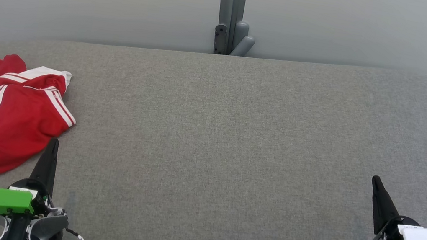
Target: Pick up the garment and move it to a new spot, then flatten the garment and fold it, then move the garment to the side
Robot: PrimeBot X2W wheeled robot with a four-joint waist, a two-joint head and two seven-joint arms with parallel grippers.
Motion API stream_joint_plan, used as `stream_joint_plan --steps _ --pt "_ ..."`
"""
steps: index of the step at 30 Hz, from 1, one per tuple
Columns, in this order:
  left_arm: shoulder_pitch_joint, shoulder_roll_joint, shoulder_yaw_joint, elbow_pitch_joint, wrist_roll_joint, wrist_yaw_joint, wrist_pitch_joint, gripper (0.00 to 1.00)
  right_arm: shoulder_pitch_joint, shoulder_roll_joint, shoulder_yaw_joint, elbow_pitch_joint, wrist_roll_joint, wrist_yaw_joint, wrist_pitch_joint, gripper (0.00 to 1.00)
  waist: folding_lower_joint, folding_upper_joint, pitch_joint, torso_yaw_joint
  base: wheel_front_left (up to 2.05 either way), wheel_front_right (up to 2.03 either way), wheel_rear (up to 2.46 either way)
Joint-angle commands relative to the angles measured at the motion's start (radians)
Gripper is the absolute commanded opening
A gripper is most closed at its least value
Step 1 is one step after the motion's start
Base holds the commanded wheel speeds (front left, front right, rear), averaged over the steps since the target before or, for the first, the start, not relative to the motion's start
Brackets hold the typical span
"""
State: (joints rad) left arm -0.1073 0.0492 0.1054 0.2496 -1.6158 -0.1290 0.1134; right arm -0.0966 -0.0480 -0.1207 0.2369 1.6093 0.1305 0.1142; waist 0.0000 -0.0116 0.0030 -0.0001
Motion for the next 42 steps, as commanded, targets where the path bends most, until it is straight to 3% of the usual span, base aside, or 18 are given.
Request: stream_joint_plan --steps 1,35,36,42 --pt "-0.012 0.002 0.003 -0.003 0.005 -0.004 0.002 0.00 -0.010 -0.005 0.000 0.001 0.008 0.000 0.004 0.00 0.0000 0.0116 0.000 0.000 0.00 0.00 0.00" --pt "-0.012 0.002 0.003 -0.003 0.005 -0.004 0.002 0.00 -0.010 -0.005 0.000 0.001 0.008 0.000 0.004 0.00 0.0000 0.0116 0.000 0.000 0.00 0.00 0.00" --pt "0.000 0.000 0.000 0.001 0.000 0.000 0.000 1.00 0.000 0.000 0.000 0.000 0.000 0.000 0.000 1.00 0.0000 0.0000 0.000 0.000 0.00 0.00 0.00" --pt "0.011 -0.001 -0.014 0.003 0.004 0.000 -0.016 1.00 0.012 0.001 0.011 0.000 -0.011 0.000 -0.020 1.00 0.0000 0.0004 0.000 0.000 0.00 0.00 0.00"
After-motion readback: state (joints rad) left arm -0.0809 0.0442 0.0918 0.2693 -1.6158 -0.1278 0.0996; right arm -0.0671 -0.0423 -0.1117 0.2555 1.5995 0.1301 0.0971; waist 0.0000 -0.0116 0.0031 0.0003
